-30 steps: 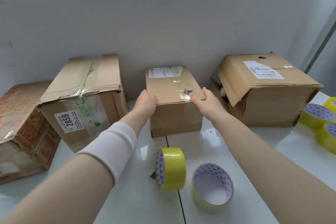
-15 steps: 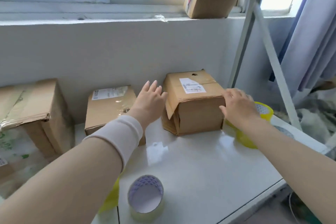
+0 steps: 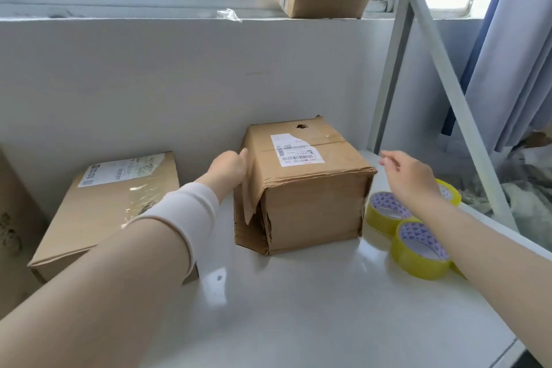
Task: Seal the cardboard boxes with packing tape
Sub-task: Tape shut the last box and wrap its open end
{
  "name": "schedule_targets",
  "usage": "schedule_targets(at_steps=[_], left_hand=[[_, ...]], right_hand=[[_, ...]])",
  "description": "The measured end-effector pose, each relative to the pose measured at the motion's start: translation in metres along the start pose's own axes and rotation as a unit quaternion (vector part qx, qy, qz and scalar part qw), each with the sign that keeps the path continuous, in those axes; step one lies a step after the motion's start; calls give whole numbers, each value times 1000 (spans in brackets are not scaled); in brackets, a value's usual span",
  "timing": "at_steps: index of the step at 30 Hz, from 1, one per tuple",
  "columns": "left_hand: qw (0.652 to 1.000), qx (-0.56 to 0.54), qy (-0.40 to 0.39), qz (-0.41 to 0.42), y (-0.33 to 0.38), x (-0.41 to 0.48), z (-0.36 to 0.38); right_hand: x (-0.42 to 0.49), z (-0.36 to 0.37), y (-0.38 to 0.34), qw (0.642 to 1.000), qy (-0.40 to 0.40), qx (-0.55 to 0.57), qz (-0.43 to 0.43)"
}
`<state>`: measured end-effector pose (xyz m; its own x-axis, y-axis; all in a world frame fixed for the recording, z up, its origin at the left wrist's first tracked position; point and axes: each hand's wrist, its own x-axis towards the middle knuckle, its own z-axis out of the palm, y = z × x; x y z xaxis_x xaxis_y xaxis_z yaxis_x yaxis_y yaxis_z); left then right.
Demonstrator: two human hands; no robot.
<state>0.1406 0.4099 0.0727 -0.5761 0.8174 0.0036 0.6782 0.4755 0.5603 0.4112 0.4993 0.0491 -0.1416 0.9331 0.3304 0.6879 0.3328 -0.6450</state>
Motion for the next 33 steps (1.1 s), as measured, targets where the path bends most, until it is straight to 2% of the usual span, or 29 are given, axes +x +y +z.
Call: schedule_targets(at_steps=[3, 5, 7, 11, 19, 26, 29, 33], left_hand=[[971, -194, -84, -115, 5, 1, 7], [936, -272, -136, -174, 4, -4, 11], [915, -310, -164, -198, 5, -11, 12], [910, -333, -181, -169, 8, -24, 10], [881, -430, -125, -155, 15, -41, -1], [871, -477, -63, -100, 28, -85, -52], [856, -506, -45, -96, 26, -126, -79], [863, -491, -20, -116, 1, -183, -113]], right_hand=[[3, 12, -5, 963, -97, 207, 140], [1, 16, -8, 932, -145, 278, 183], [0, 20, -9, 916, -184, 301, 193], [-1, 23, -10, 898, -241, 305, 206], [-18, 16, -26, 900, -197, 335, 196], [-54, -34, -72, 910, -127, 365, 153], [-83, -59, -96, 913, -131, 362, 133], [-136, -82, -128, 911, -146, 365, 123]])
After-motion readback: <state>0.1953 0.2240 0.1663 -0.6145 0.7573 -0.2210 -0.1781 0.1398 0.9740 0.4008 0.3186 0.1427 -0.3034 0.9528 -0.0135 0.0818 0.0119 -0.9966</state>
